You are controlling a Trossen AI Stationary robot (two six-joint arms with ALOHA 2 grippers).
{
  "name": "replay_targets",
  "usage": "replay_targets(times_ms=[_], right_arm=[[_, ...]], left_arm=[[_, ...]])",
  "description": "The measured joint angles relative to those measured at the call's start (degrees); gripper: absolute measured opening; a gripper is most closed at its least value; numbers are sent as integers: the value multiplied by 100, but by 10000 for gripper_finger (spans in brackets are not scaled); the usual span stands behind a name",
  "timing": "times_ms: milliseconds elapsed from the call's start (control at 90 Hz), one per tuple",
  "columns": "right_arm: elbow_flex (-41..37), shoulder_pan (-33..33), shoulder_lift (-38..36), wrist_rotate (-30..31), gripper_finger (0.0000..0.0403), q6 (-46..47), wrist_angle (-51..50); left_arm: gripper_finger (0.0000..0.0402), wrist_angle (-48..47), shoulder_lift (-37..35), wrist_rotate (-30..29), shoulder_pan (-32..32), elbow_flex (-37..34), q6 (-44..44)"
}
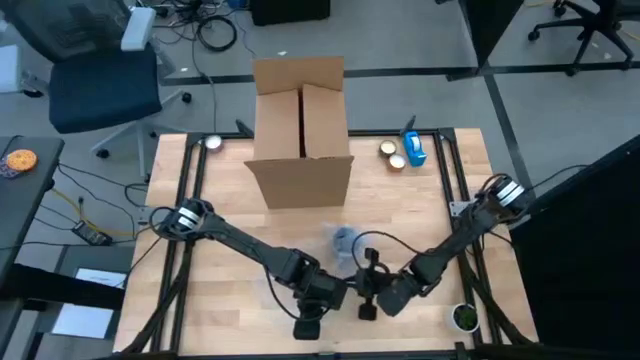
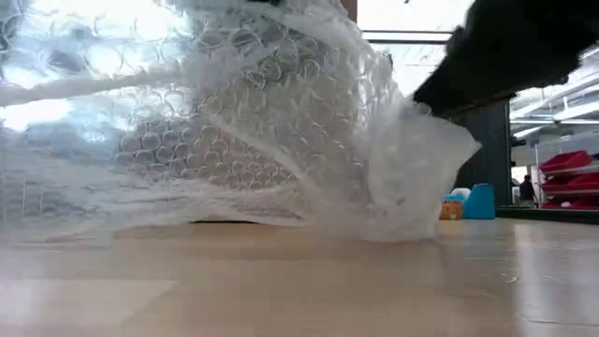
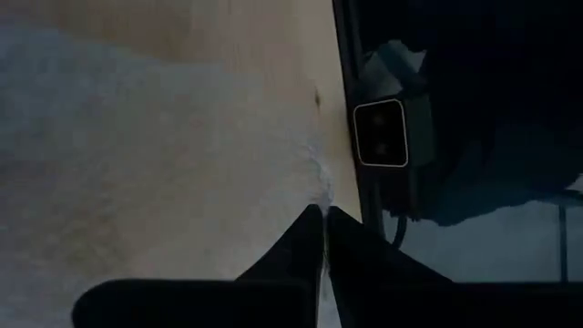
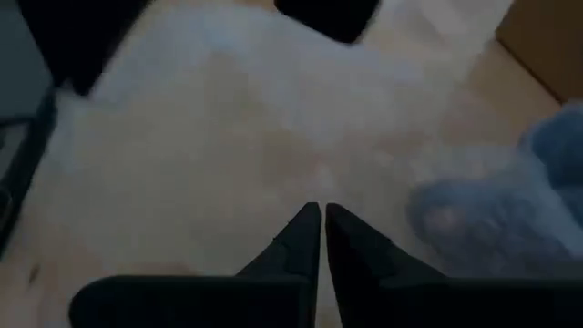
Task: Wrap mug
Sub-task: Wrap the blue mug with bubble wrap
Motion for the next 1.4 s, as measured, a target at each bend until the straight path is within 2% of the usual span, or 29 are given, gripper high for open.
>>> replay_targets(times_ms=[156,344,478,722,933,1233,1400], right_arm=[[-2,32,456,5,0,600,-34],[-2,-122,1274,-38,0,709,956],[2,-259,1465,-253,0,706,1375],[-2,-192,998,-331,0,257,1241],[-2,-153,665,255,0,47,794],[-2,-351,790,5,0,165,681],[-3,-167,112,140,0,-345,526]], left_arm=[[0,94,0,-105,0,0,0],[0,238,0,-110,0,0,0],[0,309,0,-110,0,0,14],[0,357,0,-108,0,0,279],[0,409,0,-110,21,0,284],[0,896,0,-108,117,0,281],[0,932,3,-114,251,33,132]])
